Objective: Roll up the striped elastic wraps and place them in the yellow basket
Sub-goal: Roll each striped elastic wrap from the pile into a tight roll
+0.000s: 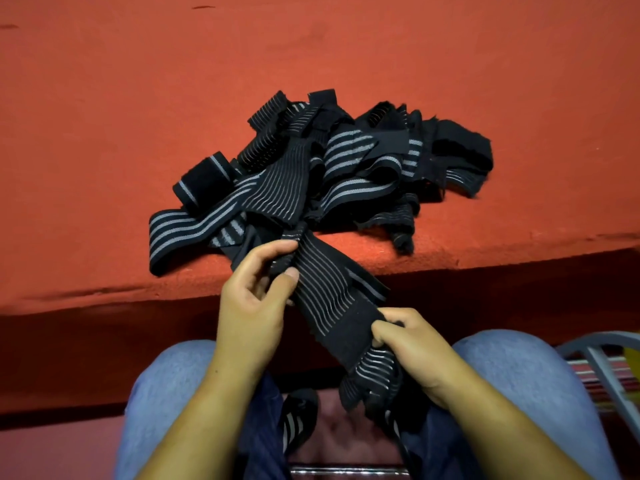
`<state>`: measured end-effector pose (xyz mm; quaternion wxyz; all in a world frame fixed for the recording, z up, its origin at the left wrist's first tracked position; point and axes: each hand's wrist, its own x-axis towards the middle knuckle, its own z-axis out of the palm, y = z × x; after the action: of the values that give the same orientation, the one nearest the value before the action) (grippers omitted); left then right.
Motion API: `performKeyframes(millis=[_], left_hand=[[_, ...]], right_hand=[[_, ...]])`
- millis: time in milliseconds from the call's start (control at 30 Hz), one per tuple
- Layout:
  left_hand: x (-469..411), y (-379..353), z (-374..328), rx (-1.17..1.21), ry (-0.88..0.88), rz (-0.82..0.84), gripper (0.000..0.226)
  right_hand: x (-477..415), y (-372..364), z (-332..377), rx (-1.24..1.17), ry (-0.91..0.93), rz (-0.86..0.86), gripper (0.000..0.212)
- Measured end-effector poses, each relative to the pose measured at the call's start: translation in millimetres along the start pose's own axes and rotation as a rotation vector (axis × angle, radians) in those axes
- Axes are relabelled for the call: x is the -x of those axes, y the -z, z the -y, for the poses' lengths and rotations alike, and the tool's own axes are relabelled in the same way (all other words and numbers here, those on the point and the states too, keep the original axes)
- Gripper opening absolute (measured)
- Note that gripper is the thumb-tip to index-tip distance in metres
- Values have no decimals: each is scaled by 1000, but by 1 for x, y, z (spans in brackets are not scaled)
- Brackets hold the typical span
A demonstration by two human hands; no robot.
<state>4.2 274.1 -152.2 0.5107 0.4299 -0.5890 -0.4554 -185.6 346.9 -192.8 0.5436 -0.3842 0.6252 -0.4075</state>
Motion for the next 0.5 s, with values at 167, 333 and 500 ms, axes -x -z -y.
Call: performKeyframes(millis=[167, 333, 500], left_hand=[[3, 0, -2, -108, -56, 7, 22], [3, 0, -1, -170, -66, 8, 20], [3, -2, -2, -141, -28, -20, 36]], right_hand=[[4, -2, 3, -98, -51, 45, 19], [7, -1, 6, -51, -36, 65, 28], [5, 0, 5, 17, -81, -16, 22]])
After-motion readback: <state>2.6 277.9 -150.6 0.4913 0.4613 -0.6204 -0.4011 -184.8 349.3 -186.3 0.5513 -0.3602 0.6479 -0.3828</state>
